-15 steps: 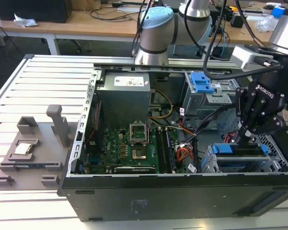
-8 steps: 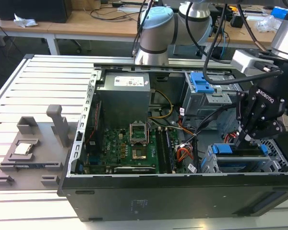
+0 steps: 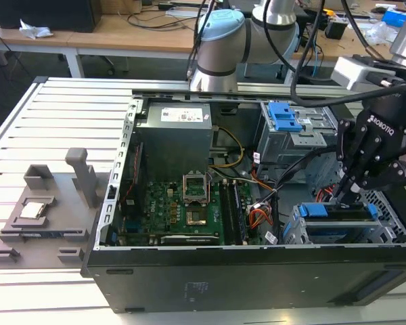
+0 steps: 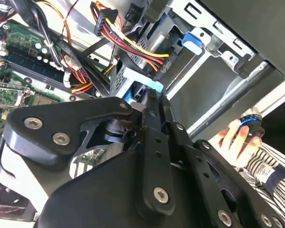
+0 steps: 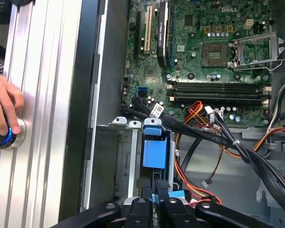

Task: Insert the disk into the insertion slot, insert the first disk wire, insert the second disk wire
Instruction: 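Insert the second disk wire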

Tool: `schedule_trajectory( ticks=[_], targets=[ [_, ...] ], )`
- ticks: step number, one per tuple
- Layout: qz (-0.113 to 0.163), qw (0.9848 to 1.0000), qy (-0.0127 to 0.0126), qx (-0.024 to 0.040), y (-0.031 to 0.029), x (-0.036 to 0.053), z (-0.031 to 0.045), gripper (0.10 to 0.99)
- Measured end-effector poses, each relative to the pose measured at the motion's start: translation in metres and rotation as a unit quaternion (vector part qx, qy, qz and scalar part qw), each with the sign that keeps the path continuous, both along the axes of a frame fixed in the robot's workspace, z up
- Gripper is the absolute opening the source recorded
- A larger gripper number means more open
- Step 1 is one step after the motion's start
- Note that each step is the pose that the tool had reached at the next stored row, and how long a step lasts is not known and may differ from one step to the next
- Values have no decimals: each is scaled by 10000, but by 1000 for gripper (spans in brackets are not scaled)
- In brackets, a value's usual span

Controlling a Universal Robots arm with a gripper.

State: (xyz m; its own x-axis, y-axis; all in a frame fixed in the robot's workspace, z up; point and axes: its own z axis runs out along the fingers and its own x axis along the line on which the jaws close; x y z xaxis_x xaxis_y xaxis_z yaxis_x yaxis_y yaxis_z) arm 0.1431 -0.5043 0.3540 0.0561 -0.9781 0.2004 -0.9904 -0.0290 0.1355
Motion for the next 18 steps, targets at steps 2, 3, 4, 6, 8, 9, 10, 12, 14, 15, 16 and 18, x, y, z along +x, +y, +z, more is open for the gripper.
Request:
schedule_trajectory(
  ticks=[2,3,4,6,8,9,10,12,14,15,16,18],
  targets=[
    [0,10000,0,12,0,0,73,169],
    [0,10000,0,19,0,0,149,102],
    [0,10000,0,52,0,0,219,102],
    [0,9996,0,282,-21,0,228,102],
    [0,9986,0,522,-56,0,227,102],
    [0,9981,0,618,-76,0,227,102],
    [0,9977,0,673,-95,0,227,102],
    [0,9966,0,822,-209,0,227,102],
    [0,9955,0,953,-375,0,226,102],
    [0,9954,0,960,-390,0,222,102],
    [0,9954,0,959,-393,0,223,102],
    [0,9954,0,959,-392,0,224,102]
  ],
)
